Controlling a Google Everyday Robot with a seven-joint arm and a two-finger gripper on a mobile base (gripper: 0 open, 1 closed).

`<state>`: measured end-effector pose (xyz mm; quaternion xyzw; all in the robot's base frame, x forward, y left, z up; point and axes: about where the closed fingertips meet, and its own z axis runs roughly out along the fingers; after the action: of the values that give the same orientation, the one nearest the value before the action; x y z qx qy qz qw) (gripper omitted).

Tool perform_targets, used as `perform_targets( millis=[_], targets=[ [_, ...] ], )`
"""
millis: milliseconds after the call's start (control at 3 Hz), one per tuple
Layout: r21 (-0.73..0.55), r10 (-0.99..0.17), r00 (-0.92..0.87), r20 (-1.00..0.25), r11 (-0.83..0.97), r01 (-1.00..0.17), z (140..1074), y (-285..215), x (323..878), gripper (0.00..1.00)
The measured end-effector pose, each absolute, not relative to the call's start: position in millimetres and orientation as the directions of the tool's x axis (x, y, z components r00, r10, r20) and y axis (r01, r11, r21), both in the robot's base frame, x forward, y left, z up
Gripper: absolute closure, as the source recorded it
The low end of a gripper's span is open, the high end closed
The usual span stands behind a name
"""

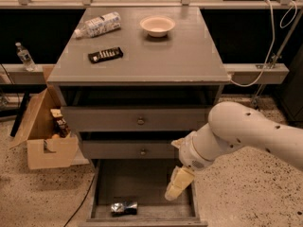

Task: Pick redbull can from bottom drawer and place on counter

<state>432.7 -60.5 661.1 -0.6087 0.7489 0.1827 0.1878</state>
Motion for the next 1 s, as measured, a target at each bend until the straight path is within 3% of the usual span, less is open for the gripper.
perform_targets(
  millis=[1000],
  targets=[
    [0.128,-0.769,-0.176,-0.614,0.124,-0.984,471.9,-23.2,443.0,0.0]
  ],
)
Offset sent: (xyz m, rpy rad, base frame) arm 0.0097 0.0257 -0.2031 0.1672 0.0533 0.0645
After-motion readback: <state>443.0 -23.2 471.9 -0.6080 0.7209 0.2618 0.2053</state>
